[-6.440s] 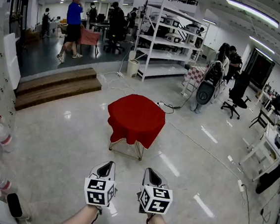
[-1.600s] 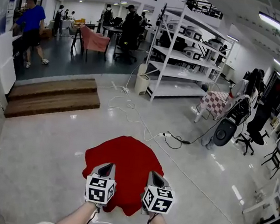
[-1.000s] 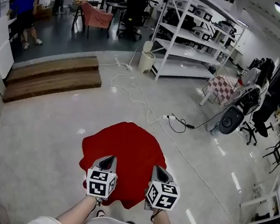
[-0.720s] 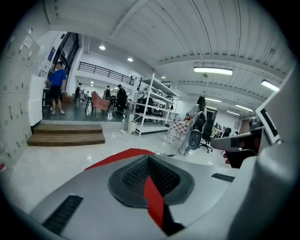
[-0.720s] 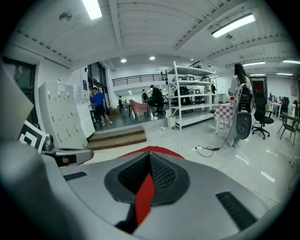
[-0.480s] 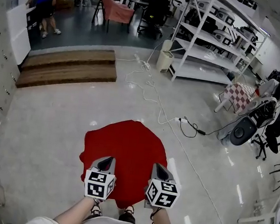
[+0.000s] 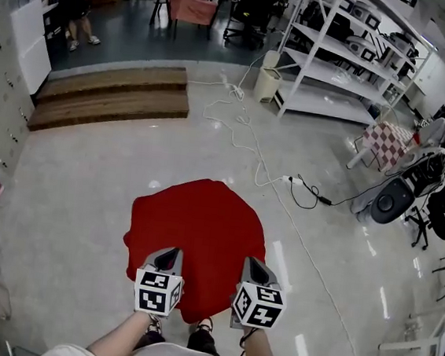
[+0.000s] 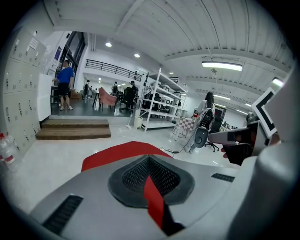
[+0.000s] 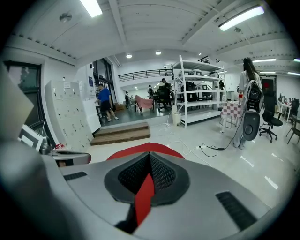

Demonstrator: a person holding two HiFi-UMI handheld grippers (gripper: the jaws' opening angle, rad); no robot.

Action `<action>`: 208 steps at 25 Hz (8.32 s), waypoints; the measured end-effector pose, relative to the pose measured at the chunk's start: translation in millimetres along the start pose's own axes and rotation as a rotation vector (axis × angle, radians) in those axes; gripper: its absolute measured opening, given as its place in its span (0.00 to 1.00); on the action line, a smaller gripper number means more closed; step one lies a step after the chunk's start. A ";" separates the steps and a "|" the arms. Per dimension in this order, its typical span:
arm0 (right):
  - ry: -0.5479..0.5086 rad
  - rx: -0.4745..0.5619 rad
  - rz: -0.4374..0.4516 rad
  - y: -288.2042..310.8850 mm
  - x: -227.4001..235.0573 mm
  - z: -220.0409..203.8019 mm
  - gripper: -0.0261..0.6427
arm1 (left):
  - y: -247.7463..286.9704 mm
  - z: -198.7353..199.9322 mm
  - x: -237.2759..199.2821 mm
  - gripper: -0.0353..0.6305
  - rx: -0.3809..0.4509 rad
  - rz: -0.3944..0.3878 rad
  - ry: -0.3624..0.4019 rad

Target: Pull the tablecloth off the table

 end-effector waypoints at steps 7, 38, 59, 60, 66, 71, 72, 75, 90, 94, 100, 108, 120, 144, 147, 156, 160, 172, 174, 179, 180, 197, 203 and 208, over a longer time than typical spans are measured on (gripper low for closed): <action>0.053 -0.008 -0.052 -13.8 23.5 -18.1 0.08 | 7.3 -12.7 21.5 0.08 -0.045 -0.040 0.049; 0.207 -0.182 -0.041 13.3 132.5 -109.1 0.08 | 79.5 -80.7 75.0 0.08 -0.263 -0.026 0.121; 0.236 -0.280 0.073 62.8 160.7 -140.4 0.34 | 84.9 -108.6 52.0 0.08 -0.321 0.088 0.078; 0.241 -0.285 0.083 65.7 161.3 -140.7 0.36 | 83.9 -107.5 50.7 0.08 -0.319 0.092 0.075; 0.268 -0.313 0.135 81.2 164.0 -141.4 0.42 | 81.1 -102.8 42.7 0.08 -0.315 0.120 0.066; 0.293 -0.341 0.161 88.4 168.4 -146.2 0.39 | 80.3 -104.1 38.6 0.08 -0.314 0.152 0.043; 0.300 -0.346 0.166 89.0 168.6 -147.3 0.37 | 79.7 -104.6 37.9 0.08 -0.314 0.157 0.040; 0.293 -0.355 0.168 90.8 166.9 -147.4 0.32 | 78.5 -105.3 35.4 0.08 -0.314 0.170 0.031; 0.129 -0.365 0.083 86.8 151.4 -131.4 0.09 | 59.6 -113.6 23.5 0.08 -0.307 0.209 -0.015; 0.139 -0.349 0.094 80.6 154.3 -119.7 0.09 | 47.9 -113.2 16.3 0.08 -0.296 0.248 -0.047; 0.130 -0.325 0.113 72.0 144.7 -93.5 0.09 | 12.3 -121.7 -15.7 0.08 -0.272 0.332 -0.155; 0.033 -0.336 0.144 100.1 91.7 -70.7 0.09 | -19.7 -140.2 -68.3 0.25 -0.264 0.421 -0.283; -0.053 -0.385 0.107 110.7 67.7 -61.7 0.09 | -18.6 -194.3 -90.0 0.56 -0.349 0.328 -0.613; -0.048 -0.397 0.057 114.9 53.4 -72.4 0.09 | -21.1 -200.6 -73.2 0.12 -0.573 0.132 -0.652; -0.031 -0.390 0.063 113.9 53.7 -72.0 0.09 | -20.6 -197.4 -73.0 0.10 -0.580 0.146 -0.628; 0.013 -0.359 0.094 104.8 54.2 -66.7 0.09 | -25.4 -163.0 -69.9 0.09 -0.480 0.120 -0.611; 0.022 -0.339 0.117 100.0 48.0 -66.0 0.09 | -23.6 -145.2 -65.4 0.09 -0.440 0.100 -0.604; 0.045 -0.278 0.168 67.3 41.8 -52.3 0.09 | -32.9 -107.8 -47.1 0.09 -0.361 0.046 -0.588; 0.052 -0.273 0.170 62.3 42.5 -51.0 0.09 | -35.2 -102.3 -44.0 0.09 -0.347 0.037 -0.584; 0.077 -0.254 0.178 51.0 45.2 -44.1 0.09 | -38.8 -81.7 -34.6 0.09 -0.302 0.003 -0.560; 0.083 -0.249 0.181 48.6 44.5 -43.0 0.09 | -39.6 -77.5 -33.5 0.09 -0.293 -0.003 -0.557; -0.007 -0.061 0.173 22.8 0.8 31.3 0.09 | -54.0 32.9 -41.5 0.09 -0.068 -0.134 -0.387; 0.010 -0.008 0.089 -0.5 -13.8 32.3 0.09 | -56.5 48.3 -44.7 0.09 -0.060 -0.230 -0.320; 0.045 0.045 0.000 -23.8 -22.0 19.7 0.09 | -58.6 59.4 -45.2 0.09 -0.049 -0.327 -0.270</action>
Point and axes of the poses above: the fingertips, and each gripper's own axes: y forward along the fingers, x to its right, z out of its top, the point moved 6 cm from there along -y, backward along the fingers, and after that the axes turned 12 degrees about z, right-handed, at the moved point
